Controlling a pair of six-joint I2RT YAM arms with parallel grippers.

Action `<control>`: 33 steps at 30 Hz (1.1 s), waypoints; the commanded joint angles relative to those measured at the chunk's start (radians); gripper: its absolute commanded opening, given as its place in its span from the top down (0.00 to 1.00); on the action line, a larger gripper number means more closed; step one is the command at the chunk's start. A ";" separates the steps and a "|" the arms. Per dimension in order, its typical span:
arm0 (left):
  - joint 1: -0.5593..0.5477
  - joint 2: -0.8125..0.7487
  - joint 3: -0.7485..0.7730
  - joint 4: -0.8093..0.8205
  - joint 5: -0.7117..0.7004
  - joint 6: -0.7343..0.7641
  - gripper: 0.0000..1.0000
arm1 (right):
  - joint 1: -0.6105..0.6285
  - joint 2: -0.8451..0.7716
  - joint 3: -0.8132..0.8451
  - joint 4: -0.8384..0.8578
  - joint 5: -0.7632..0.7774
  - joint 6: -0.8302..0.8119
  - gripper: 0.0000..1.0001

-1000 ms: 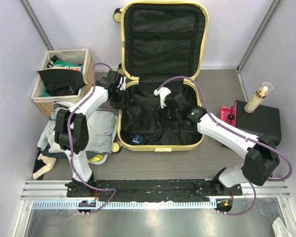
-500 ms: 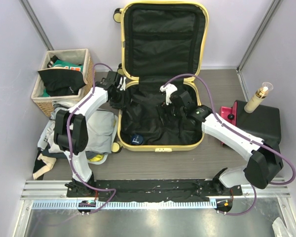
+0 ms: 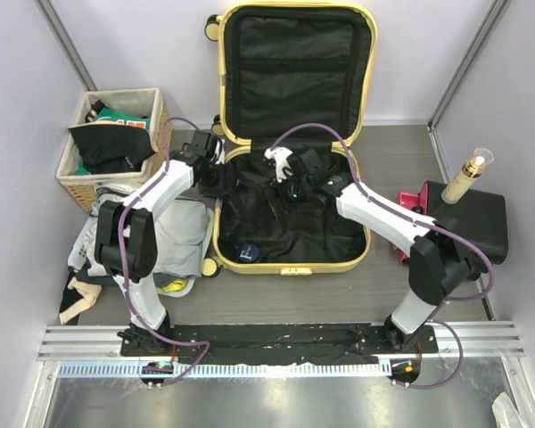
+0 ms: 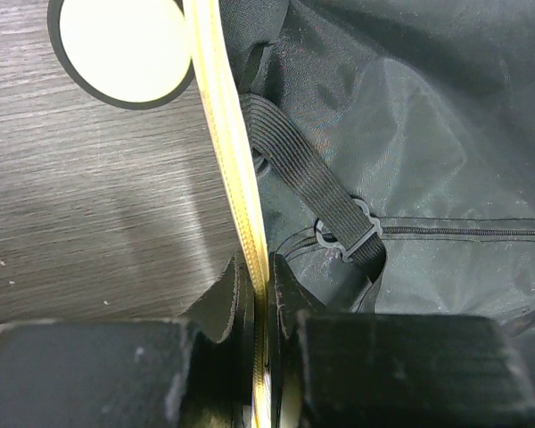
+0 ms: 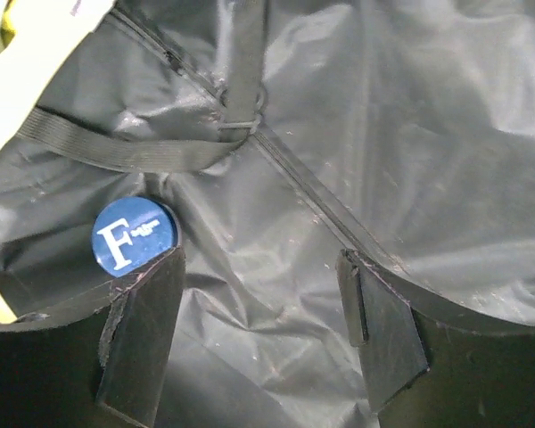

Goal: Open, take out, and arrange the luggage

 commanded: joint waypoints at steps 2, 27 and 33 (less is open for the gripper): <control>-0.018 0.017 0.086 0.016 0.108 -0.022 1.00 | 0.041 0.101 0.170 -0.171 -0.074 -0.050 0.24; -0.018 0.046 0.062 -0.132 0.096 0.004 1.00 | 0.284 0.277 0.117 -0.200 -0.008 0.047 0.29; -0.018 0.018 0.037 -0.127 0.100 0.010 1.00 | 0.311 0.287 0.097 -0.104 0.057 0.045 0.30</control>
